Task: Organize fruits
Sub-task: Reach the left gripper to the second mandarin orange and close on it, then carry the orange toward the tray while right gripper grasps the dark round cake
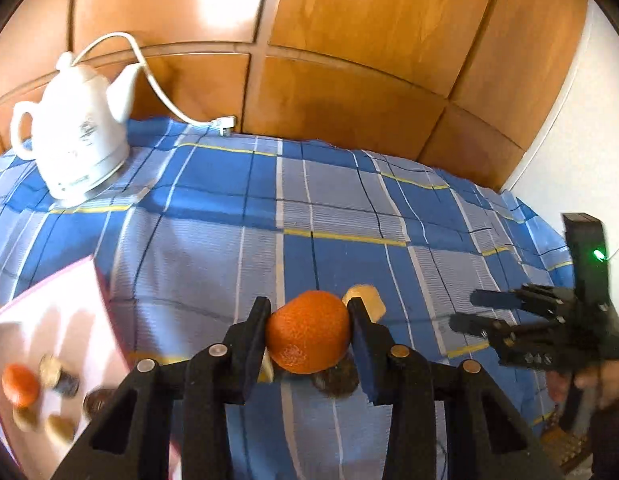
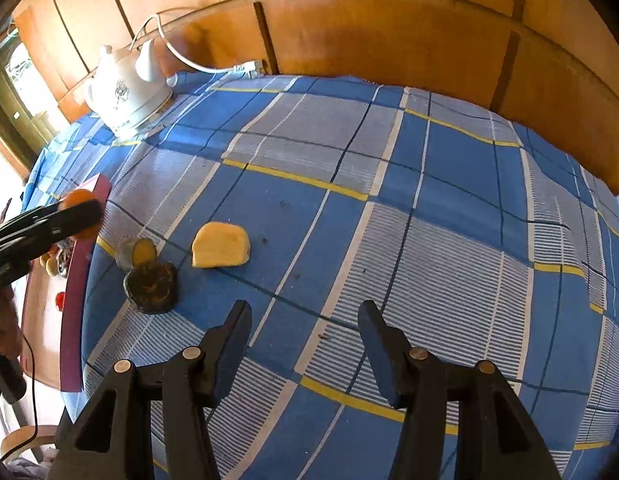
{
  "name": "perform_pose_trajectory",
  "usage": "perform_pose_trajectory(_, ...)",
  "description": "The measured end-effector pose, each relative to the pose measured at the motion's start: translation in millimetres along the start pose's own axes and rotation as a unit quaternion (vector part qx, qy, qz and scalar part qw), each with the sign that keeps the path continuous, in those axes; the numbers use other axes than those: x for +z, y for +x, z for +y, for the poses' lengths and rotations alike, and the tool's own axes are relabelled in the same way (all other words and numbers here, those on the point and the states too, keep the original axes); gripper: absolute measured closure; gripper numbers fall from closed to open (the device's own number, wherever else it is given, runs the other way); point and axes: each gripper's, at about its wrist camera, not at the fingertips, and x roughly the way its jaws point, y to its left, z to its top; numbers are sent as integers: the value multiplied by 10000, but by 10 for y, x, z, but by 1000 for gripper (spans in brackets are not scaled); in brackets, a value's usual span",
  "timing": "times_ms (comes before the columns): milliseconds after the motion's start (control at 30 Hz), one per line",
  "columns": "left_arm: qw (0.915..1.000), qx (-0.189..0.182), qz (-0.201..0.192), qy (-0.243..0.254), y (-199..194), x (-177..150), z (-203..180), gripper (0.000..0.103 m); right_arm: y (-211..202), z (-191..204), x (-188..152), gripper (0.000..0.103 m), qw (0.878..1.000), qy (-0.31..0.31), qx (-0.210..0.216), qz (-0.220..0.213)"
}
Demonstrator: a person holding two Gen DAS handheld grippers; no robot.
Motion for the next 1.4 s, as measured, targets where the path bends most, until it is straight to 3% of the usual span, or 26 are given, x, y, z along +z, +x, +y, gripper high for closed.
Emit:
perform_pose_trajectory(133,10000,26,-2,-47,-202,-296,35,63,27,49,-23,47,9998,-97,155,80)
perform_pose_trajectory(233,9999,71,-6,-130,-317,-522,96,63,41,218,-69,47,9944,-384,955,233)
perform_pose_trajectory(400,9993,140,24,-348,-495,-840,264,63,139,584,-177,43,9861,-873,1326,489)
perform_pose_trajectory(500,9983,172,24,-565,-564,-975,382,63,201,761,-176,37,9850,-1011,1291,538)
perform_pose_trajectory(1000,9925,267,-206,-1177,-861,-1274,763,63,695,1101,163,36,9908,-614,1025,642)
perform_pose_trajectory(1033,9921,287,-206,-1206,-861,-1277,775,63,703,1123,158,37,9917,-643,940,591)
perform_pose_trajectory(1067,9916,310,-207,-1235,-864,-1289,791,63,699,1134,156,48,9926,-678,849,534)
perform_pose_trajectory(1100,9911,343,-216,-1267,-873,-1303,810,63,699,1134,156,53,9926,-678,849,534)
perform_pose_trajectory(1300,9844,659,-333,-1594,-974,-1374,1043,63,515,1168,-125,54,9954,-674,612,297)
perform_pose_trajectory(1400,9771,881,-342,-1909,-1018,-1428,1227,63,420,1117,-294,54,9961,-573,639,183)
